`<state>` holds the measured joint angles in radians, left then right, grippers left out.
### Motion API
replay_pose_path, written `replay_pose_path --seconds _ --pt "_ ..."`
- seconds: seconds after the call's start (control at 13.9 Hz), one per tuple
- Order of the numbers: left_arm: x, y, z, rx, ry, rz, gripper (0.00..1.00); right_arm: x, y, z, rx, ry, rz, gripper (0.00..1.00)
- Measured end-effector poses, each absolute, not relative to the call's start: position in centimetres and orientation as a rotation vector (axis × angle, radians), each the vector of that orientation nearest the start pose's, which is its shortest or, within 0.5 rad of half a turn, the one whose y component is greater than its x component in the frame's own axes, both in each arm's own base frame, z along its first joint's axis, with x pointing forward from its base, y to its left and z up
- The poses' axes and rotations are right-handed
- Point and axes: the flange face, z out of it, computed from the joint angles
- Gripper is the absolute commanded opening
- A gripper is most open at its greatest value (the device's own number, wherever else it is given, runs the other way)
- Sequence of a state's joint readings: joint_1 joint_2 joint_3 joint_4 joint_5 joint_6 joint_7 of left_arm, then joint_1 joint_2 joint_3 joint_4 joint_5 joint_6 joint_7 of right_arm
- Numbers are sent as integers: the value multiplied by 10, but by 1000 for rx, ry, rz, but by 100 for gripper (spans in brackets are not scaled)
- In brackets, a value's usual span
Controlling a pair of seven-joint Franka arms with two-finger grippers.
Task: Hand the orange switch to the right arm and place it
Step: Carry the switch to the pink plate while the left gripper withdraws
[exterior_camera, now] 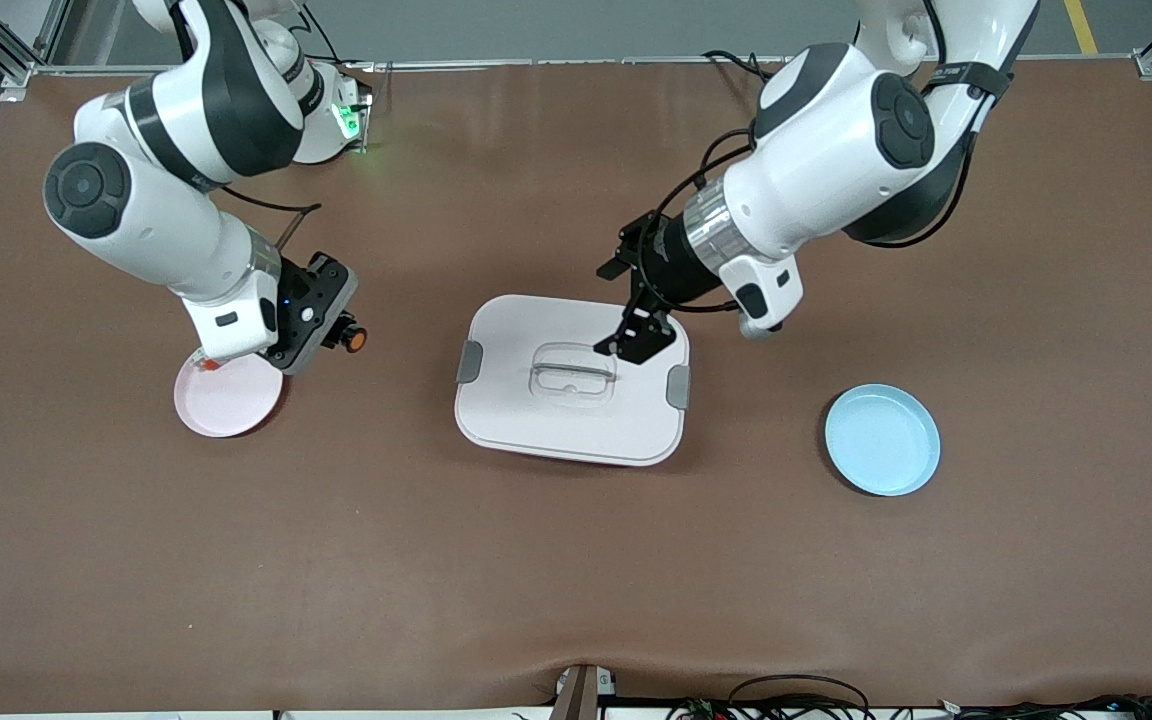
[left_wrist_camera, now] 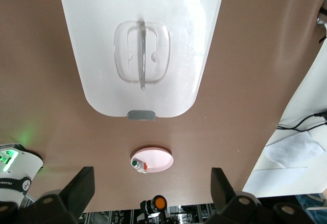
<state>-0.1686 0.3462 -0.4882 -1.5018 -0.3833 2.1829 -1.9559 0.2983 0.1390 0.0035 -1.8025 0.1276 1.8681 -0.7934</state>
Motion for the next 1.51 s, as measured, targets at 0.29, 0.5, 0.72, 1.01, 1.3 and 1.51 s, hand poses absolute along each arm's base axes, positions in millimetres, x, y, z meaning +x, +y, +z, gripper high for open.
replay_pose_path --seconds 0.29,0.5,0.72,1.01,1.3,1.51 --pt "568 -370 505 -2554 -2399 651 100 563 154 433 -2603 -1617 154 0" --pt "561 -350 489 -2642 -2283 581 100 561 128 404 -2567 -1714 149 0" --pt "554 -324 480 -2814 -2081 480 100 559 68 363 -2504 -1827 79 0" --pt "553 -277 471 -3062 -1725 324 100 544 -1 324 -2450 -1902 55 0" --pt "556 -233 467 -3260 -1208 217 100 541 -36 318 -2428 -1970 5 0" --pt "559 -208 460 -3281 -783 123 100 529 -44 297 -2446 -2005 -52 0"
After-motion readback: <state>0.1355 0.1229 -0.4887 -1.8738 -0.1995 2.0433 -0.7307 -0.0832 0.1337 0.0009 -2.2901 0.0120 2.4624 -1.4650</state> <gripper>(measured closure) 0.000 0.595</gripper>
